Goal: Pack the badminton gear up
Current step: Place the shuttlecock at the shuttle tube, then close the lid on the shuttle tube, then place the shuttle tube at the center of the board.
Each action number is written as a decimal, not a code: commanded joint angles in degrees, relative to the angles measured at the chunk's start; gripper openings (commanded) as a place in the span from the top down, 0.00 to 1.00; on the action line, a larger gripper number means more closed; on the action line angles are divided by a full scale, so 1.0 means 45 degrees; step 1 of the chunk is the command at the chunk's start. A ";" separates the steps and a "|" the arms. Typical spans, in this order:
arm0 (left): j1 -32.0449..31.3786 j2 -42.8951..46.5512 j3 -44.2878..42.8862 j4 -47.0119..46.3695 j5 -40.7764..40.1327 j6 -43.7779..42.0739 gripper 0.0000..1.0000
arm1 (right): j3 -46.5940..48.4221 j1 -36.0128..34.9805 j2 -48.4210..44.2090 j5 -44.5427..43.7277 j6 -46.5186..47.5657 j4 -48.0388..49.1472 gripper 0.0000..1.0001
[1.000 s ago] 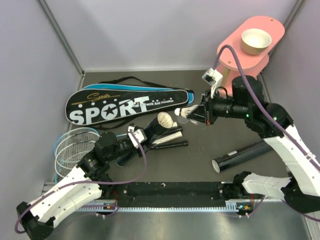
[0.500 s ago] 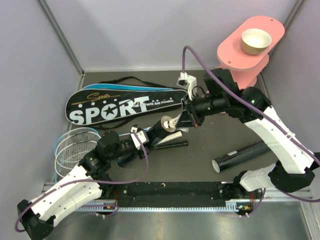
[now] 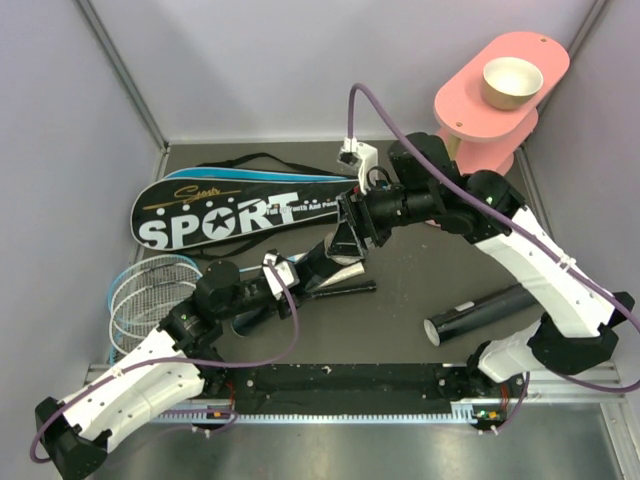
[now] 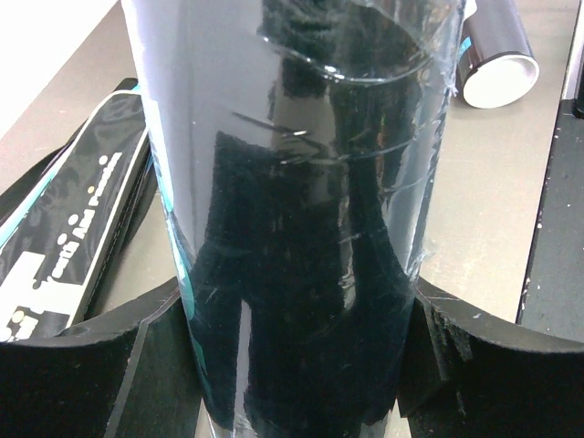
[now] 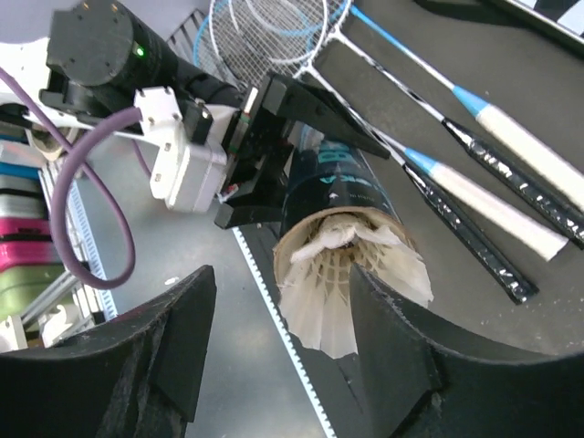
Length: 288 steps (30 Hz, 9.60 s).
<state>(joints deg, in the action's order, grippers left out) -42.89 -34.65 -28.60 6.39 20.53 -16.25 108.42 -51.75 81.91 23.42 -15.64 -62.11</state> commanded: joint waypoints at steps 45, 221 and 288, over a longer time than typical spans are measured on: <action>-0.0038 0.1646 -0.0032 -0.1304 -0.2552 -0.0158 0.95 | -0.2630 0.3472 0.7301 -0.6941 -0.1974 0.5518 0.68; -0.0058 0.1941 -0.0206 -0.2321 -0.0989 0.1658 1.00 | -1.1325 -0.5513 -0.1503 -1.1044 -0.1959 1.1519 1.00; -0.2324 -0.3706 -0.4405 -0.3321 -0.5596 1.3202 0.48 | -1.3470 -0.3364 -0.5547 -0.8848 -0.4410 1.4254 0.26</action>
<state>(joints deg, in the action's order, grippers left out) -54.00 -53.87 -46.59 -5.69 -2.28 42.52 42.85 -66.87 54.43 -6.26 -28.91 5.78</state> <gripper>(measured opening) 0.712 0.839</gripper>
